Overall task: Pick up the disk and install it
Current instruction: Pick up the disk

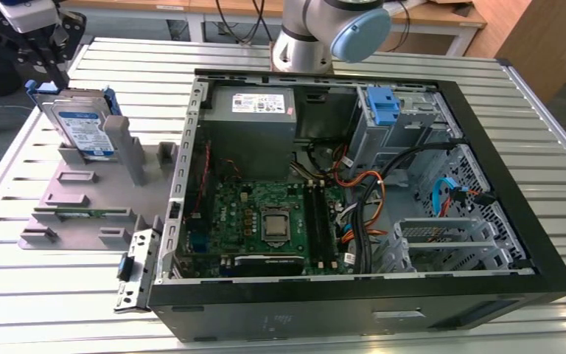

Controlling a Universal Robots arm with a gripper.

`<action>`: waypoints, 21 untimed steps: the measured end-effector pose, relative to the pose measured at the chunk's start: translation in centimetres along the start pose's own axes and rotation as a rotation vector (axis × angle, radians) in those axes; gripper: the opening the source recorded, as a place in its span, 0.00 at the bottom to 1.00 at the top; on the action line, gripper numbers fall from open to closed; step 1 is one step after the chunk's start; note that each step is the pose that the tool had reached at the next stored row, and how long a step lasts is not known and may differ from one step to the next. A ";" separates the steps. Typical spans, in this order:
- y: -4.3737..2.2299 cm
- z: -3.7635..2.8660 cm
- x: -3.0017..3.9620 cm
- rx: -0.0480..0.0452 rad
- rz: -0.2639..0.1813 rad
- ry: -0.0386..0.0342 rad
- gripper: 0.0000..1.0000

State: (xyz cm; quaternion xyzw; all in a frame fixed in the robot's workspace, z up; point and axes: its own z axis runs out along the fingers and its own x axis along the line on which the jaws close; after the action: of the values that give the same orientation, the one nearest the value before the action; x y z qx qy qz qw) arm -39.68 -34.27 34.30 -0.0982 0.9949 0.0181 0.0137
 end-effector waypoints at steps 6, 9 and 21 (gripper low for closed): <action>0.00 0.00 0.00 -0.0001 -0.001 0.0000 0.11; 0.00 -0.01 0.00 -0.0004 -0.012 0.0005 0.11; 0.00 0.00 0.00 -0.0010 -0.033 0.0011 0.11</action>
State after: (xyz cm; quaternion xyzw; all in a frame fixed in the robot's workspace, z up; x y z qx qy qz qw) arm -39.68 -34.27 34.31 -0.1144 0.9932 0.0184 0.0134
